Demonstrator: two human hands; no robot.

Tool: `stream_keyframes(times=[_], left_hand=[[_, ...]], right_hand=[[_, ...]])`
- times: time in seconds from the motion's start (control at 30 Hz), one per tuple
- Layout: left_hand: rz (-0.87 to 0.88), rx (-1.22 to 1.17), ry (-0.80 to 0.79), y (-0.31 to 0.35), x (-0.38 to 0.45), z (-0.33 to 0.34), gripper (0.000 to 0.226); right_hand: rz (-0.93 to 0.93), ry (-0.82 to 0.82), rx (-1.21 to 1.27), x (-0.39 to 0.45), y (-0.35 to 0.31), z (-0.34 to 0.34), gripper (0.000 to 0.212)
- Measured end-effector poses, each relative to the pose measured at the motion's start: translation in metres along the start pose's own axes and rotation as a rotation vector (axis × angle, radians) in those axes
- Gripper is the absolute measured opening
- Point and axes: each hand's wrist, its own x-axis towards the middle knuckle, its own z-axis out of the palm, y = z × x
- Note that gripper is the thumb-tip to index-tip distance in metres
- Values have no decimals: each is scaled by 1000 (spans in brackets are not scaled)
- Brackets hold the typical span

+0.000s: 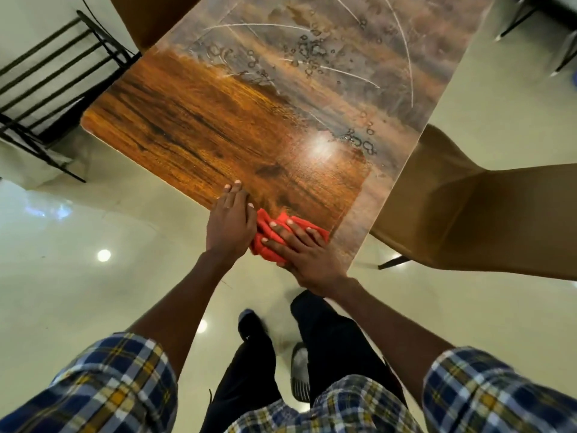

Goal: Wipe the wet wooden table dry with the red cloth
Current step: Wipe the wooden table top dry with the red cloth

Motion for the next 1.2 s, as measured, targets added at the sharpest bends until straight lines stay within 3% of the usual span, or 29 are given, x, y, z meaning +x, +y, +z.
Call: stream_keyframes(times=[0.1,0.23,0.3,0.43,0.57,0.67,0.8,0.87,0.93,1.07,1.2], left_hand=[[95,38,70,6,-9,12,39],[56,46,28,11,-26,30,49],[39,67,40,10,-31,35,51],[-20,132,71,22,-29,35,51],[-192,27,68,48,-25,38,59],[-245,-16,103,56,-21,35,63],[-253,-39,79,61,-27,41,62],[-251,-21,69,58,-25,42,61],[-254,-1,49,56,-23,40,58],[-238,41,-5,62,-23,37,56],[-303,15,1,76,-24,35,61]], right_hand=[[9,-40,8,7,55,-21,59],[405,33,68,14,159,-61,66],[491,69,149,7,196,-72,71],[494,192,44,1,172,-49,62],[283,128,59,-37,84,-8,65],[28,133,56,-75,37,18,84],[-309,80,5,-87,59,22,80],[-393,78,-9,-77,90,14,79],[-286,113,32,-65,124,3,82],[169,248,127,-46,182,-24,77],[227,231,240,-43,170,-29,57]])
